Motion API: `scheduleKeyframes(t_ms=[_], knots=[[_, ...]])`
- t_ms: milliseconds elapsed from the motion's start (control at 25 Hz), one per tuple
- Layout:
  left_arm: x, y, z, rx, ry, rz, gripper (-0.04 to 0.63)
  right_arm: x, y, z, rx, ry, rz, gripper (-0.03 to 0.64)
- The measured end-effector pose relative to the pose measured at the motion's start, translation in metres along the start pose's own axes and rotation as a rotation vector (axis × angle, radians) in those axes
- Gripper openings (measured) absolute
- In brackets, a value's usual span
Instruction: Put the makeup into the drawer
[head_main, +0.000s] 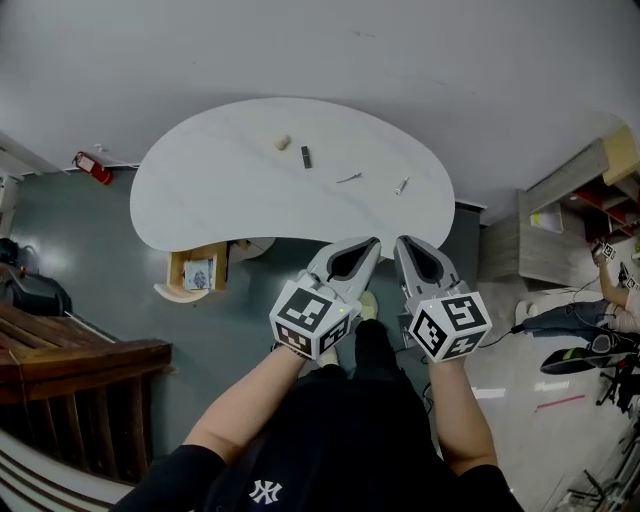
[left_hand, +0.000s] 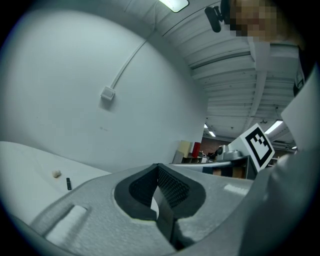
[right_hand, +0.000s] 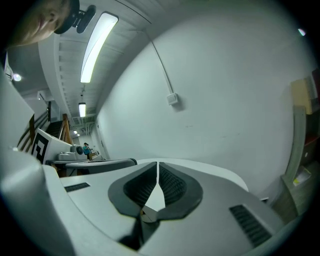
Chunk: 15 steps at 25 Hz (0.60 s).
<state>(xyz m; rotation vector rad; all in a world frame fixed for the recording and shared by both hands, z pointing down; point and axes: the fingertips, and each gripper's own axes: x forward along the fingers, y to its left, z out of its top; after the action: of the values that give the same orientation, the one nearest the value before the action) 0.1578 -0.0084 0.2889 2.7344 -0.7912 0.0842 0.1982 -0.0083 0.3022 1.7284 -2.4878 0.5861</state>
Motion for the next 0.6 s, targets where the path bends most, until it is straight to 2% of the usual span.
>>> scheduleKeyframes(t_ms=[240, 600], knots=[[0.057, 0.035, 0.004, 0.017, 0.006, 0.028, 0.009, 0.049, -0.050, 0.012, 0.011, 0.029, 0.019, 0.017], [0.139, 0.082, -0.032, -0.006, 0.070, 0.076, 0.009, 0.110, -0.133, -0.025, 0.090, 0.141, 0.018, 0.018]])
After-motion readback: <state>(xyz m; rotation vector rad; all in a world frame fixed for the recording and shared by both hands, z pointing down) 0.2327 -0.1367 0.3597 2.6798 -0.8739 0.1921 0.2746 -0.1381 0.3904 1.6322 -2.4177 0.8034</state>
